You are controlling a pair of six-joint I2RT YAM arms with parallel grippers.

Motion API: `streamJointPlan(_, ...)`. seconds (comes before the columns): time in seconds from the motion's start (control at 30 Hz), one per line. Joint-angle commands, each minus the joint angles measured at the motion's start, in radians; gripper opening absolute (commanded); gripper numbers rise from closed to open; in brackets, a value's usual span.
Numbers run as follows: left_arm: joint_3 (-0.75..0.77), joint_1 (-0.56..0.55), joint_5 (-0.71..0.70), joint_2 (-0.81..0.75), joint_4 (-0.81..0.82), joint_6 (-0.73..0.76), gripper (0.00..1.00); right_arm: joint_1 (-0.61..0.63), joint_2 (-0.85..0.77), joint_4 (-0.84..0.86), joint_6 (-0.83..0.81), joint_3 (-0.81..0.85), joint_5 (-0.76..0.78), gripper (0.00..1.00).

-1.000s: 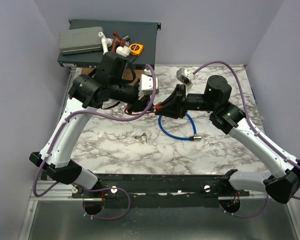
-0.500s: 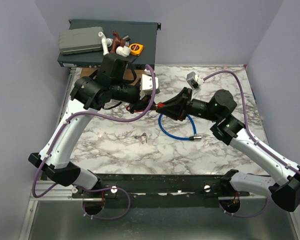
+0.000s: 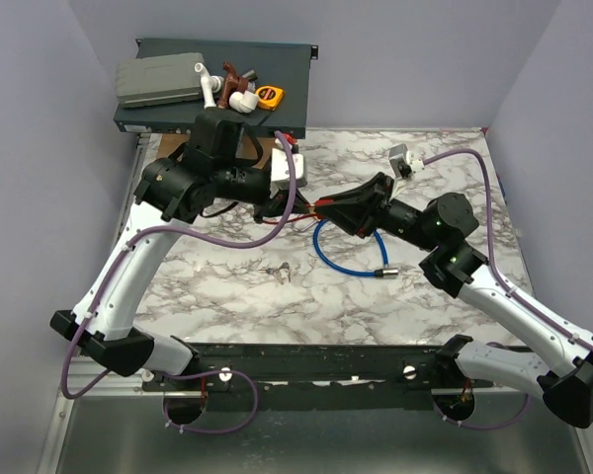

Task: Unlock with the key
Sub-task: Unlock the lock.

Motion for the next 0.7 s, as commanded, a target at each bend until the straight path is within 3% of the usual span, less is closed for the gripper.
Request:
streamJointPlan(0.0,0.041,0.116,-0.033,-0.114,-0.236,-0.007,0.0,-0.09,-0.066,0.072,-0.025,-0.03,0.251,0.01)
streamJointPlan(0.27,0.087,0.138,0.0,-0.103,-0.228,-0.021,0.0,-0.092,-0.044,-0.034,-0.061,0.005,0.128,0.01)
streamJointPlan(0.4,0.022,0.091,0.059,-0.079,-0.18,-0.06,0.0,-0.091,-0.019,0.123,0.057,-0.023,0.159,0.01)
streamJointPlan(0.67,-0.073,-0.05,-0.006,-0.055,-0.189,-0.01,0.0,-0.091,0.004,0.28,0.159,-0.054,0.302,0.01)
